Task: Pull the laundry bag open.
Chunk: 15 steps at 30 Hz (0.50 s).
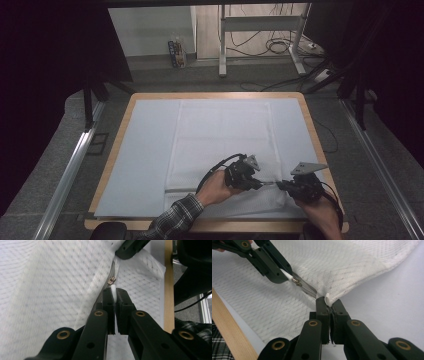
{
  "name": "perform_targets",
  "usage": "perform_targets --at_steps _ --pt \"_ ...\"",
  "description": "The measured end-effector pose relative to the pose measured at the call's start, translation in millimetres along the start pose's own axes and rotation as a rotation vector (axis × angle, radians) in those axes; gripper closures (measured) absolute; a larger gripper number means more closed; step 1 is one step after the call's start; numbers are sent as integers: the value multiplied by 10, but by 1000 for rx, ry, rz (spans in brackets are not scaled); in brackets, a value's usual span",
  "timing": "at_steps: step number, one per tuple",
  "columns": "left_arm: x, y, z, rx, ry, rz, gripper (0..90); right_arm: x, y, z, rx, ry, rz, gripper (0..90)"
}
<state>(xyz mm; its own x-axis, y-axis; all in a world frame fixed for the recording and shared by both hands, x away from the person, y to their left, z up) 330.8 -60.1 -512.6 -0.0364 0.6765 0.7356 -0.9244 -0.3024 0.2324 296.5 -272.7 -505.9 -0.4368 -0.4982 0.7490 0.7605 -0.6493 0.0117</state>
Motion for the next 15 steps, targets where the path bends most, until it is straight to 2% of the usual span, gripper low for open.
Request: perform_targets --at_steps 2,5,11,15 --pt "44 -21 -37 8 1 3 877 6 25 -20 -10 1 -13 858" --pt "68 -27 -58 12 5 -3 877 10 23 -17 -13 9 -2 859" --pt "98 -14 -104 0 -7 11 877 -8 -2 -12 7 -2 -16 858" --pt "132 -37 -155 17 -2 7 877 -12 -6 -12 8 -7 -29 858"
Point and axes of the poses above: each handheld gripper's, and its own axes: x roughly backward along the jaws, z roughly out of its top, y roughly to its right, the point moved 2 cm from there along -x, roughly forward along the jaws, and after that the axes turned 5 degrees about x, right-handed, at the moved point
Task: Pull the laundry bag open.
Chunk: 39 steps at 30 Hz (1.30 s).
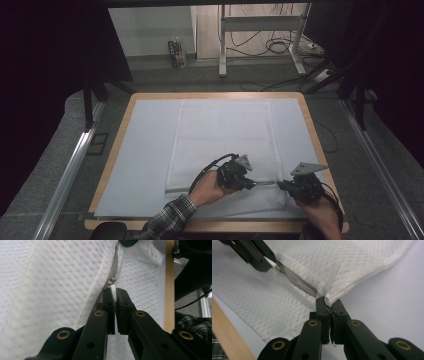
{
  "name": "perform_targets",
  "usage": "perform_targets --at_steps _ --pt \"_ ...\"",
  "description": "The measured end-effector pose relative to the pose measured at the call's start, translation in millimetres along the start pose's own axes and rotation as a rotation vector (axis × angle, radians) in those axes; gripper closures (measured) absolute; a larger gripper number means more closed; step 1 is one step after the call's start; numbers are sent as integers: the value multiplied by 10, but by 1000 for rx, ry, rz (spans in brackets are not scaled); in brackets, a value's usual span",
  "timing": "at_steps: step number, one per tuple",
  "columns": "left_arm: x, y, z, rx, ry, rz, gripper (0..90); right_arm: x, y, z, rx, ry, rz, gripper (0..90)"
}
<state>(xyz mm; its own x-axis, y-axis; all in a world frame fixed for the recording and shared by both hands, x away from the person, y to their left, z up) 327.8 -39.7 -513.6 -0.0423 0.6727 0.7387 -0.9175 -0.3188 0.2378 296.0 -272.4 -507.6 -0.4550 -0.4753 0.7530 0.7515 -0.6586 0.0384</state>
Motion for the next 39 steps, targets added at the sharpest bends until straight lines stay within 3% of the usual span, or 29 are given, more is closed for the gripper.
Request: perform_targets --at_steps 11,13,39 --pt "80 1 -54 -6 -3 10 877 6 5 -4 -1 10 10 857" --pt "99 -10 -67 -3 -4 17 877 8 22 -16 -4 1 -6 857" --pt "361 -84 -340 58 20 36 876 12 21 -18 -5 14 -16 857"
Point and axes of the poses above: each handheld gripper's, and its own axes: x roughly backward along the jaws, z roughly out of its top, y roughly to its right, the point moved 2 cm from there along -x, roughly forward along the jaws, and after that the axes turned 5 degrees about x, right-handed, at the moved point
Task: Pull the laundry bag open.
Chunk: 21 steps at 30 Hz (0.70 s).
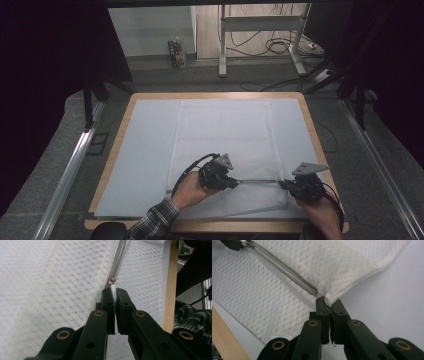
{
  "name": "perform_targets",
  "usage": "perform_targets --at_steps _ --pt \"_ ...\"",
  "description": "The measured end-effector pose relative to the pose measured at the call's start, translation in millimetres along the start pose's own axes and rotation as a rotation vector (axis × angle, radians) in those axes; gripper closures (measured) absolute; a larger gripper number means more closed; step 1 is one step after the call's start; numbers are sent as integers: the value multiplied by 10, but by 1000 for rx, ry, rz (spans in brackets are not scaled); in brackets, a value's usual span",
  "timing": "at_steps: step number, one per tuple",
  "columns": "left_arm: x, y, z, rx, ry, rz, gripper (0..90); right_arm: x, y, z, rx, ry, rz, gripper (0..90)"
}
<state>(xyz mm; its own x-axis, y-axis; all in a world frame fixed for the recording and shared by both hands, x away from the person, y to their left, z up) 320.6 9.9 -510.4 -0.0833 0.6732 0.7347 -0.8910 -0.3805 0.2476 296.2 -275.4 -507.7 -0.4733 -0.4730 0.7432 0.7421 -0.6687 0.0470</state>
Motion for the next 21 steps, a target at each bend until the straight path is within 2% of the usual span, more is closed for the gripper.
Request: perform_targets --at_steps 8,12,14,15,18,21 --pt "58 10 -25 -2 9 9 877 7 3 -2 -7 2 1 856" --pt "75 -12 -84 21 14 3 876 4 0 0 -2 4 6 856" --pt "86 -25 -107 16 6 9 876 2 -3 1 -1 2 1 856" --pt "87 -16 -119 38 25 2 877 1 -1 -1 0 0 -2 856" --pt "110 -20 -139 35 21 13 876 2 -2 -1 0 1 -2 856" --pt "164 -39 -185 49 30 16 876 4 -2 1 -2 4 -4 856"
Point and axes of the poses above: each handheld gripper's, and its own axes: x roughly backward along the jaws, z roughly out of its top, y roughly to its right, the point moved 2 cm from there along -x, roughly forward along the jaws, and after that the axes turned 5 degrees about x, right-handed, at the moved point
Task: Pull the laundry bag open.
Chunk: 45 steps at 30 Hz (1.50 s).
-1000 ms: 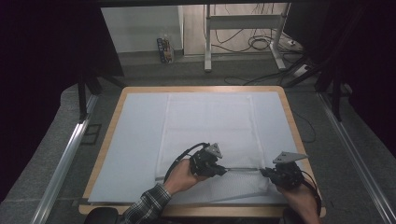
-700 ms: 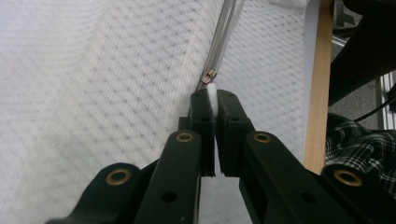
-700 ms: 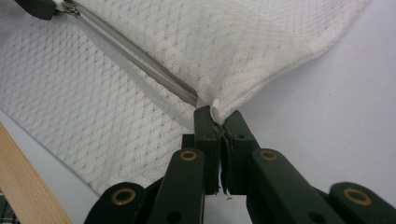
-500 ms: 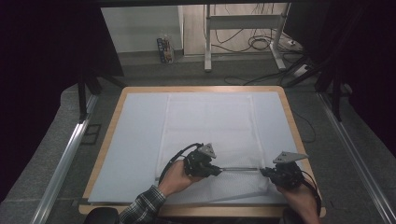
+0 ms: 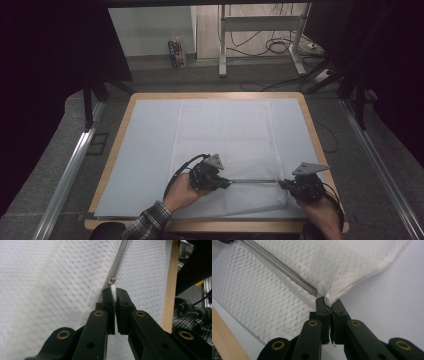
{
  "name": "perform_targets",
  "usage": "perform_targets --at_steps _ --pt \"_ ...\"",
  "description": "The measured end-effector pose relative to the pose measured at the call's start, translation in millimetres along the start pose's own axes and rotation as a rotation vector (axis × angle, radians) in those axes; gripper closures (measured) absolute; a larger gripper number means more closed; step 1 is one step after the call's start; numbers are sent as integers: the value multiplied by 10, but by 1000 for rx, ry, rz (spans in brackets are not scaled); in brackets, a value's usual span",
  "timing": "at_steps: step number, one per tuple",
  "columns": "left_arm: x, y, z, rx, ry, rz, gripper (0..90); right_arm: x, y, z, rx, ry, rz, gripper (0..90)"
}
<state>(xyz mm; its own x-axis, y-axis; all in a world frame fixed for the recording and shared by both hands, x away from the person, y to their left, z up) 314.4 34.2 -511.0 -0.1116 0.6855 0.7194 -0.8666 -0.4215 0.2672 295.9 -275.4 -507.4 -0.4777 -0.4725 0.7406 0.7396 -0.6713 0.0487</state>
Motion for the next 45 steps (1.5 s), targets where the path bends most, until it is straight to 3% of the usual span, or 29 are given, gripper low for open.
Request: perform_targets --at_steps 18,23,36,45 --pt "85 -21 -89 11 3 13 876 4 8 -3 3 -3 -1 856" --pt "129 -39 -131 30 16 6 876 6 16 -5 -5 6 7 856" --pt "173 -51 -208 33 5 31 876 8 13 -7 -5 4 -2 856" --pt "292 -116 -315 68 18 45 876 21 29 -17 -10 3 -10 856"
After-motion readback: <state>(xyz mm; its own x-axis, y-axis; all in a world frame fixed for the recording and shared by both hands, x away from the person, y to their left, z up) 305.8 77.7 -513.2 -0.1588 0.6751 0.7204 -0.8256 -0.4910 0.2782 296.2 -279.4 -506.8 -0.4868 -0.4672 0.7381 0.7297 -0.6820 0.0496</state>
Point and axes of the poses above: each handheld gripper's, and its own axes: x roughly backward along the jaws, z roughly out of its top, y roughly to its right, the point moved 2 cm from there along -x, roughly forward along the jaws, and after that the axes turned 5 degrees about x, right-handed, at the moved point
